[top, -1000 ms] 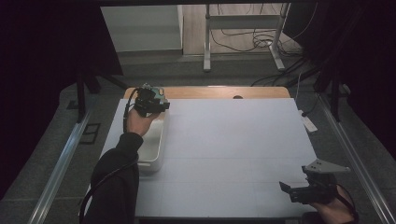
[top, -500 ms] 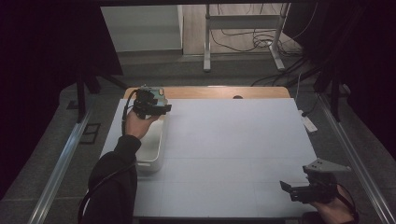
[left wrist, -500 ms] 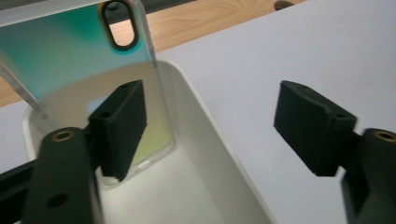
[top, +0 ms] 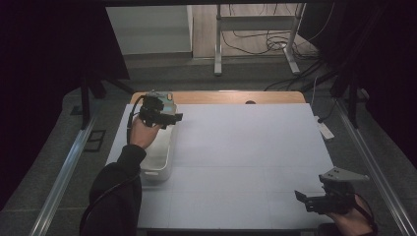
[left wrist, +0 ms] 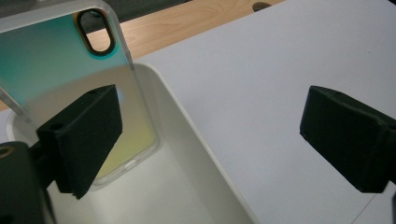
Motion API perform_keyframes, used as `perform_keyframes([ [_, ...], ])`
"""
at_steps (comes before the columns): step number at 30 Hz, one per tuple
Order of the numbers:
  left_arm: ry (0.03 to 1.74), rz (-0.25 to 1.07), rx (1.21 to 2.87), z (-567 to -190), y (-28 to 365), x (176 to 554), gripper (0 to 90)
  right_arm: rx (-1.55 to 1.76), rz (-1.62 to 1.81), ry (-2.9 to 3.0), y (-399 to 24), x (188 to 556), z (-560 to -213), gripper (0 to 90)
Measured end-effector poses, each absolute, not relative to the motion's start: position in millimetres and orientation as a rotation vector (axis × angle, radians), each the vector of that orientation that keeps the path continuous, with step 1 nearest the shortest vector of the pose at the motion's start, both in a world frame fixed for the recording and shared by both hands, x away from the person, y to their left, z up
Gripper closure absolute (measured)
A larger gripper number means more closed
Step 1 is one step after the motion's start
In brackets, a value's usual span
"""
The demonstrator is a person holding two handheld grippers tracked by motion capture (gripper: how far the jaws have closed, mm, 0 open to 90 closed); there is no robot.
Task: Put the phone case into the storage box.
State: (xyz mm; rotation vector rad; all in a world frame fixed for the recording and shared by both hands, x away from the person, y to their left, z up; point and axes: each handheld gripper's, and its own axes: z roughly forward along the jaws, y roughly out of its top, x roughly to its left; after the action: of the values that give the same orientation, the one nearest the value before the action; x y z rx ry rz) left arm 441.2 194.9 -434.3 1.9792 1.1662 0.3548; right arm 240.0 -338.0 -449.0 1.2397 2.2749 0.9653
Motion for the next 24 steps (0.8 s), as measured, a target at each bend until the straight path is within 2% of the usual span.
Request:
perform_keyframes([
  [7,1.143,0.346,1.966,-433,195,433,1.3,1.239,0.963,2.277,-338,240,-449,0.0],
  [24,1.116,0.325,1.956,-434,196,415,0.0,1.237,0.959,2.282,-337,240,-449,0.0],
])
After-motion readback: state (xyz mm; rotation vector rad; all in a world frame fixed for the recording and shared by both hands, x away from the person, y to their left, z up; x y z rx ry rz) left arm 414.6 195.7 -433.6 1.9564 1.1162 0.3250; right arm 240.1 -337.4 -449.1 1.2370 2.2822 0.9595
